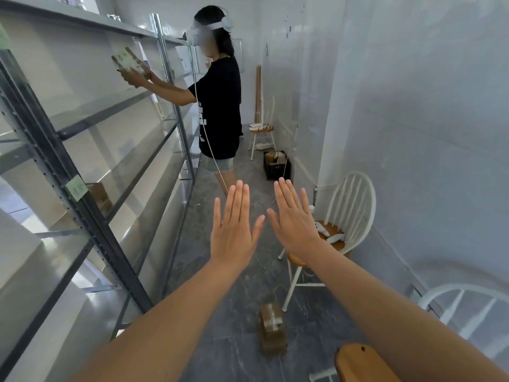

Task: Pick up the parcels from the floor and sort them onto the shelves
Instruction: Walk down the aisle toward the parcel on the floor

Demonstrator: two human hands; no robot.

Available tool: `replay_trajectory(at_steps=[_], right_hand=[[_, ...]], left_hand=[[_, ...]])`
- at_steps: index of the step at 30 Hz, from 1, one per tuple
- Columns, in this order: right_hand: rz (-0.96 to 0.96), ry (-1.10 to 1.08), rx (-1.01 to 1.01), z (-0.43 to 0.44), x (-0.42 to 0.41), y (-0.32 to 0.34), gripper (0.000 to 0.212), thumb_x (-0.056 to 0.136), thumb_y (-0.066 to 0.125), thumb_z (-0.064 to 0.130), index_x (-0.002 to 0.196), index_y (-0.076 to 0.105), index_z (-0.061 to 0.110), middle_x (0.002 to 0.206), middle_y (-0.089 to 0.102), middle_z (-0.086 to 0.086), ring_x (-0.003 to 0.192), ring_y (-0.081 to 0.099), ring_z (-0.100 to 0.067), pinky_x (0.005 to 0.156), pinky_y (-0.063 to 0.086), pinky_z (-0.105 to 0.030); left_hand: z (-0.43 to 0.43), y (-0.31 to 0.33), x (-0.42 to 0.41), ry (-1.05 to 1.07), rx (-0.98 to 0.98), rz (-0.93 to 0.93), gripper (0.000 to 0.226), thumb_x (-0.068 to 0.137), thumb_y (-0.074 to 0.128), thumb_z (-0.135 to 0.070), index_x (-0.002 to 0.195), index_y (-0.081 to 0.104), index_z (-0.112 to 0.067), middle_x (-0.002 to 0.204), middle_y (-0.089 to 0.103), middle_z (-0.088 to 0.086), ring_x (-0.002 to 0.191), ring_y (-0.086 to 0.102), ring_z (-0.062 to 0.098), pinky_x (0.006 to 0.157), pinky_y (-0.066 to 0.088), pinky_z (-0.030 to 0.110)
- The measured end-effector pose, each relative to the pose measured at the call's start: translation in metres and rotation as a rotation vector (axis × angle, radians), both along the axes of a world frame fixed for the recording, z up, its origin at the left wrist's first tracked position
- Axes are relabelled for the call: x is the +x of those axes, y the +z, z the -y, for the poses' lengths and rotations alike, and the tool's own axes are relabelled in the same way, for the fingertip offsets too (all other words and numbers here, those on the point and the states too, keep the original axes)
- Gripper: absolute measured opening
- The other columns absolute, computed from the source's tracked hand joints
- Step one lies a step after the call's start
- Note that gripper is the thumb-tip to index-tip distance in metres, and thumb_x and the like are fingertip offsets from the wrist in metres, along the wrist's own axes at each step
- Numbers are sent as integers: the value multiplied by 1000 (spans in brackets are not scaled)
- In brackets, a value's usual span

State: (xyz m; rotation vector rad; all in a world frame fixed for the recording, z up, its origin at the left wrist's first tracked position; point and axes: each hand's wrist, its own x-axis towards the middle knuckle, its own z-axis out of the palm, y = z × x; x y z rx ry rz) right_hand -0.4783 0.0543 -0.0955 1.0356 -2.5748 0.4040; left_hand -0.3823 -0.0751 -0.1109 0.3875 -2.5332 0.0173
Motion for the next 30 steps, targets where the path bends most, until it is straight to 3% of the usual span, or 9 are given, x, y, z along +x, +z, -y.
replay_trajectory(at_steps=[16,24,30], right_hand=[[57,-56,84,5,-59,-30,64,105,15,43,157,-9,14,166,-14,-2,150,-21,-16,119,-18,-38],[76,-46,101,67,-96,-24,64,106,17,41,157,-8,12,166,-13,-2,151,-19,-15,119,-18,-37],[59,-20,71,128,-120,-16,64,106,21,40,158,-5,11,166,-10,-4,152,-16,-17,122,-13,-41]], left_hand=[[15,-32,-72,-54,44,30,73,105,14,-55,160,-6,-11,169,-8,5,156,-7,18,126,-2,46],[72,-32,-118,-67,72,21,73,105,17,-54,160,-4,-11,169,-7,4,156,-6,18,126,-2,47],[132,-31,-144,-57,70,10,72,105,15,-55,160,-6,-13,169,-9,2,155,-10,15,125,-11,42]])
